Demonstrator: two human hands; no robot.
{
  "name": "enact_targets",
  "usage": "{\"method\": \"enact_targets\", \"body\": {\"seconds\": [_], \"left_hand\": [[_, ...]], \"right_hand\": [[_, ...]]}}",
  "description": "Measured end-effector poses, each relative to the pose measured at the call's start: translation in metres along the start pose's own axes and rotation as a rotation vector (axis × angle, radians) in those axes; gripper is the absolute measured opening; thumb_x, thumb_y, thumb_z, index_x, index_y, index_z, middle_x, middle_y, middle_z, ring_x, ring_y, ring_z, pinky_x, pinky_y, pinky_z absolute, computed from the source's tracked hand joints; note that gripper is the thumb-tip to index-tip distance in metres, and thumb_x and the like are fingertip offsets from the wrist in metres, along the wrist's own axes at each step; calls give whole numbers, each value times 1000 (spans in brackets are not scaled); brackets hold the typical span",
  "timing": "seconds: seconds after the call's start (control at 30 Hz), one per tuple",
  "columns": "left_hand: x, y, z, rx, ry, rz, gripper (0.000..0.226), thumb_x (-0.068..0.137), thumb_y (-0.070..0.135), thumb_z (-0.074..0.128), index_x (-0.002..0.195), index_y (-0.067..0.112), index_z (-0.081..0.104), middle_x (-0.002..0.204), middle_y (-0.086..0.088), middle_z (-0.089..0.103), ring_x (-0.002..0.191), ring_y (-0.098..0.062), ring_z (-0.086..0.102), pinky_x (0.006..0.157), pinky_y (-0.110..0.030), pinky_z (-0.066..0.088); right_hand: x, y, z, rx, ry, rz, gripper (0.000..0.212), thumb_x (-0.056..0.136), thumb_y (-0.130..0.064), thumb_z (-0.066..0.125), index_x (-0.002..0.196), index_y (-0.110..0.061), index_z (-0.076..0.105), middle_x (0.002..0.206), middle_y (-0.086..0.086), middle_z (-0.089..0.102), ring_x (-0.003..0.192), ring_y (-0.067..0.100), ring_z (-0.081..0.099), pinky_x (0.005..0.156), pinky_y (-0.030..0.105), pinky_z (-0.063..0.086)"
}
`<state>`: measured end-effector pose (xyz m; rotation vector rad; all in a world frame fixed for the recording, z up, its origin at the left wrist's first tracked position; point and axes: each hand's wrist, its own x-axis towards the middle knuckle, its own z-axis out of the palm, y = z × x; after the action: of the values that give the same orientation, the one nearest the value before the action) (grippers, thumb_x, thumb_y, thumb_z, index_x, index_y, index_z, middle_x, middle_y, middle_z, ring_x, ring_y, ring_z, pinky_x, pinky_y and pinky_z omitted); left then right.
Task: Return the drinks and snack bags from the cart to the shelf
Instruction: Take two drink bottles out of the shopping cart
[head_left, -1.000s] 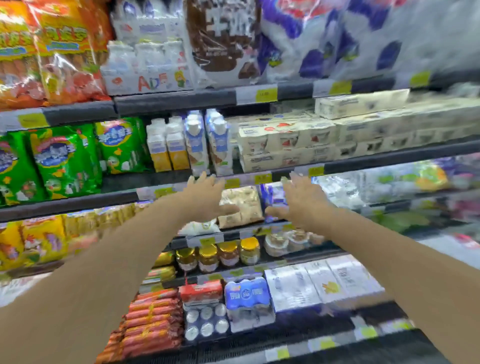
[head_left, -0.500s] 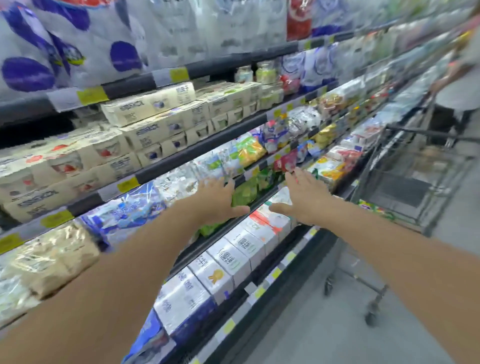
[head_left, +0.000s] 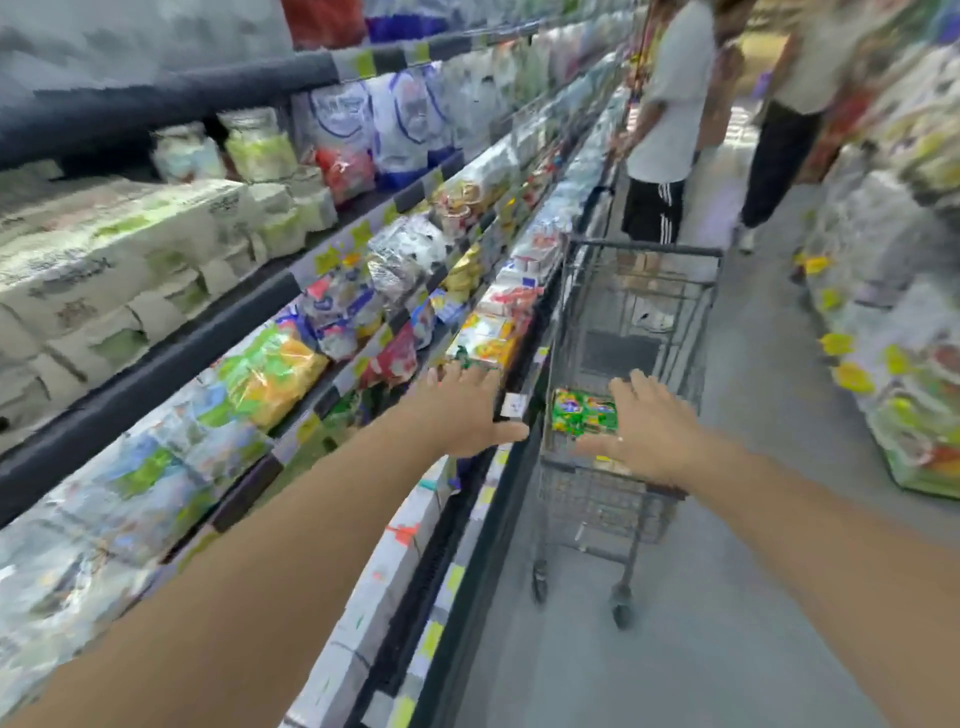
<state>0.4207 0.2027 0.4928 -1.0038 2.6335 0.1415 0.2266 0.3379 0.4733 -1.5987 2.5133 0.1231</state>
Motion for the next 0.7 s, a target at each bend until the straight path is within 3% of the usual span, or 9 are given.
{"method": "enact_targets", "body": {"seconds": [0.1,0.33,0.47,0.7], "left_hand": [[63,10,-8,32,15,89,97,89,77,29,159,13,7,165,-14,8,151,-39,6,119,-59,12],[189,84,-14,9,-57,263,95,92,72,33,159,12,2,166,-14,3,152,-36,-2,122,-56,5],[263,125,-7,-14,-117,295,93,94,68,35,159,12,0,166,-13,3,153,-34,-1,122,-53,4],[388,161,23,-112,-263,165,88,94,65,41,157,11,13,161,-16,24,146,-34,28,117,-49,28]], "right_hand": [[25,30,3,32,-19,85,107,83,-79,41,157,-9,10,165,16,5,152,32,7,121,48,16],[85,116,19,133,-53,228,107,83,-77,41,158,-11,3,166,13,-1,154,30,-2,123,49,10],[135,165,41,189,-122,237,106,85,-75,40,159,-11,-1,166,13,-4,154,29,-4,124,49,6],[252,247,81,263,-215,160,104,85,-71,48,158,-10,7,166,12,4,153,29,5,124,46,11]]}}
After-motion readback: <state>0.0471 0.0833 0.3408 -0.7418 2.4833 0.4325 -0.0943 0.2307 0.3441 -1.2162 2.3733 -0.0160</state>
